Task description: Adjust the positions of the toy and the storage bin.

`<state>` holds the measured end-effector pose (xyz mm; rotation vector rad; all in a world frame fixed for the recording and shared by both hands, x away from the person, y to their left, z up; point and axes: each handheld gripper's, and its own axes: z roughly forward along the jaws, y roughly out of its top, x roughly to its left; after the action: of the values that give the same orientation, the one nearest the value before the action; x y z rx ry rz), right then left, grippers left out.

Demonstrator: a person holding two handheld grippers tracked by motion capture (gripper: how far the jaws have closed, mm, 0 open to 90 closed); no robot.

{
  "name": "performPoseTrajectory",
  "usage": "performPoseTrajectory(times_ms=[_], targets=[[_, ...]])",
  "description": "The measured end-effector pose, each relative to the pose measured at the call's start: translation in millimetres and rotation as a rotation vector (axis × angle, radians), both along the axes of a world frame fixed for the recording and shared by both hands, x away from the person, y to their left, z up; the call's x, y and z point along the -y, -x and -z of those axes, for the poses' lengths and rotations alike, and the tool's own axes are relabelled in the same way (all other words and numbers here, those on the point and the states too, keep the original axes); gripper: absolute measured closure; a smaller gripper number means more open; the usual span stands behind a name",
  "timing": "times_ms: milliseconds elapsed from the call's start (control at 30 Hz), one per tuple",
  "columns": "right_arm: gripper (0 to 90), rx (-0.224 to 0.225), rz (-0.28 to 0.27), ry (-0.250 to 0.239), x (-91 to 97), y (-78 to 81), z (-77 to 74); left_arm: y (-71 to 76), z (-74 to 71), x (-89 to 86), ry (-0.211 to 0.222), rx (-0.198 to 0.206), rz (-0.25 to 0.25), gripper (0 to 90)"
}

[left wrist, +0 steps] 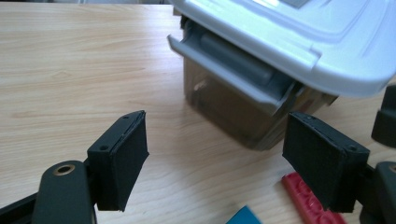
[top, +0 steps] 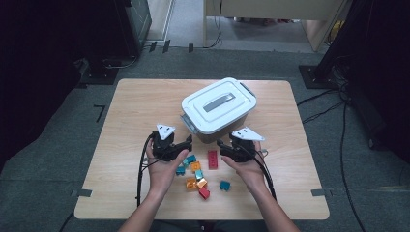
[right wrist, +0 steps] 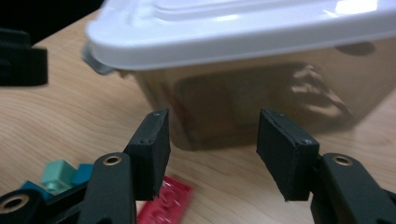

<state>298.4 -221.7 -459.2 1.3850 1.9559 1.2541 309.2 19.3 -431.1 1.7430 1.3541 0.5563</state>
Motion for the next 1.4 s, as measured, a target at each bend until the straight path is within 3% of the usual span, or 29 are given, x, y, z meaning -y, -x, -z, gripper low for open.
performPoseTrajectory(times_ms=[100,200,300,500,700,800,900,1067,1200,1233,1333,1400], targets=[[45.0,-0.009,0.024,-0.004,11.9,1.4,3.6,-7.3,-1.4,10.0,-0.009,-0.011,-0.016,21.9],[44.9,-0.015,0.053,-0.005,26.0,2.5,7.1,-16.5,2.0,18.2,-0.046,-0.038,-0.029,23.4],[43.8,-0.019,0.079,0.003,37.9,2.4,8.4,-19.4,2.9,18.5,-0.060,-0.042,-0.038,24.9],[43.2,-0.021,0.178,-0.009,71.6,-3.2,0.1,-26.9,6.0,8.8,-0.097,-0.051,-0.051,26.4],[42.7,-0.007,0.202,0.000,85.0,-9.3,-12.2,-42.2,5.8,-13.5,-0.082,-0.055,-0.080,33.4],[45.7,-0.008,0.215,0.008,89.9,-17.7,-18.4,-47.2,2.9,-20.1,-0.058,-0.054,-0.076,40.2],[56.8,0.019,0.227,0.005,94.0,-34.2,-24.4,-49.3,-0.7,-21.3,-0.027,-0.047,-0.060,46.2],[68.3,0.057,0.271,-0.021,98.2,-57.7,-29.3,-52.8,0.6,-16.6,-0.019,-0.052,-0.047,52.6],[72.9,0.075,0.234,-0.070,104.6,-83.8,-25.4,-55.2,0.0,-15.8,-0.012,-0.046,-0.036,58.6],[73.1,0.069,0.230,-0.135,107.9,-90.9,-20.7,-56.4,-1.0,-17.8,-0.010,-0.038,-0.034,62.1],[72.5,0.051,0.207,-0.158,106.2,-95.0,-16.1,-58.5,-0.5,-19.3,-0.018,-0.042,-0.024,65.2],[72.1,0.048,0.195,-0.137,100.1,-97.1,-12.5,-61.1,1.2,-20.5,-0.030,-0.046,-0.019,68.0]])
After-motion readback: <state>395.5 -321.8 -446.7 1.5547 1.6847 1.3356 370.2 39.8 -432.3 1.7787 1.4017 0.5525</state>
